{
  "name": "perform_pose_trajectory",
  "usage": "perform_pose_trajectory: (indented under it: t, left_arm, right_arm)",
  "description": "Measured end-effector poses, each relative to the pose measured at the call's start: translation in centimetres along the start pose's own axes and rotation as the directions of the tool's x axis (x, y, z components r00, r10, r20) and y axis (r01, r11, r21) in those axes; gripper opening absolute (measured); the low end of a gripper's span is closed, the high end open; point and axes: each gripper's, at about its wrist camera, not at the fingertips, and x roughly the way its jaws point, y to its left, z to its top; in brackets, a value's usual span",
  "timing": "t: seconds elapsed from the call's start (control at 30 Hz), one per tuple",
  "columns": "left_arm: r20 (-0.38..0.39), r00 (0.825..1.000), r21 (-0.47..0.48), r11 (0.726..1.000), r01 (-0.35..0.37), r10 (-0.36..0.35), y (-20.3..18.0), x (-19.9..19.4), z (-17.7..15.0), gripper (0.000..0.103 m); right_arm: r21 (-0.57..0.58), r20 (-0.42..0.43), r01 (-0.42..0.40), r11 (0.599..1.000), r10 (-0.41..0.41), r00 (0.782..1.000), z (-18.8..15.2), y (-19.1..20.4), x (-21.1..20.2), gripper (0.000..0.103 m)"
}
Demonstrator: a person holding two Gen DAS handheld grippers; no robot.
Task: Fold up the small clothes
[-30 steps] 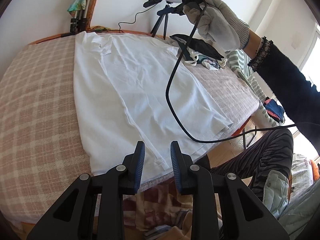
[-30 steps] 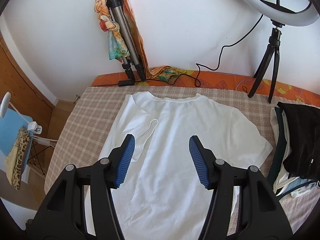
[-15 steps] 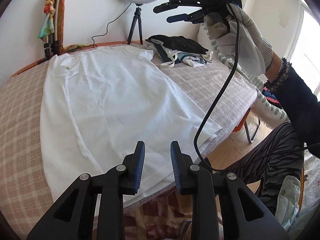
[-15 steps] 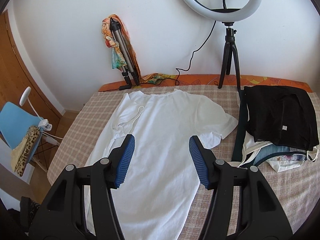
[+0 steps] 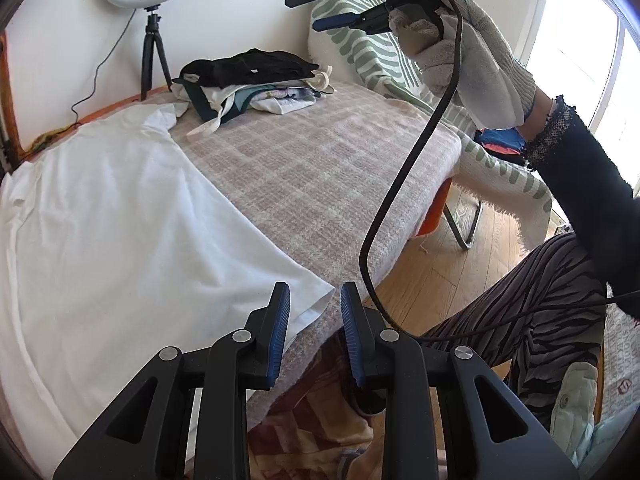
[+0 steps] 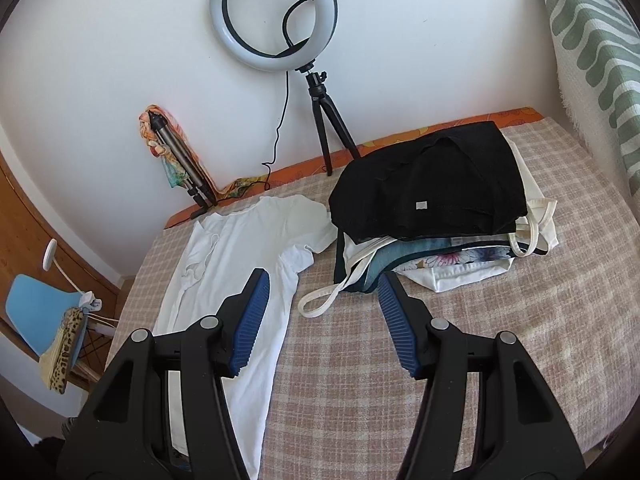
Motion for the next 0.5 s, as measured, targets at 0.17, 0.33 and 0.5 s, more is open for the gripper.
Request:
perform_pose_trajectory:
  t: [0.17, 0.33, 0.5]
  left_arm:
    - [-0.076, 0.995, 0.091, 0.994, -0.056, 0.063, -2.0, 2.4, 0.3, 0.034]
    - [-0.130, 0.976, 0.158, 0.975, -0.155, 0.177, -2.9, 4.9, 0.4, 0.051]
    - [-0.137, 0.973, 0.106, 0.980, -0.170, 0.184, -1.8, 5.7, 0.1, 0.045]
  right_arm:
    - [0.099, 0.044, 0.004, 0.995, -0.008, 0.999, -0.4, -4.7, -2.2, 0.060]
    - [0.127, 0.019, -0.009, 0.992, 0.006, 1.000, -0.9, -6.3, -1.2, 0.060]
    - [0.098, -0.032, -0.059, 0.993, 0.062, 0.998, -1.3, -4.7, 1.5, 0.060]
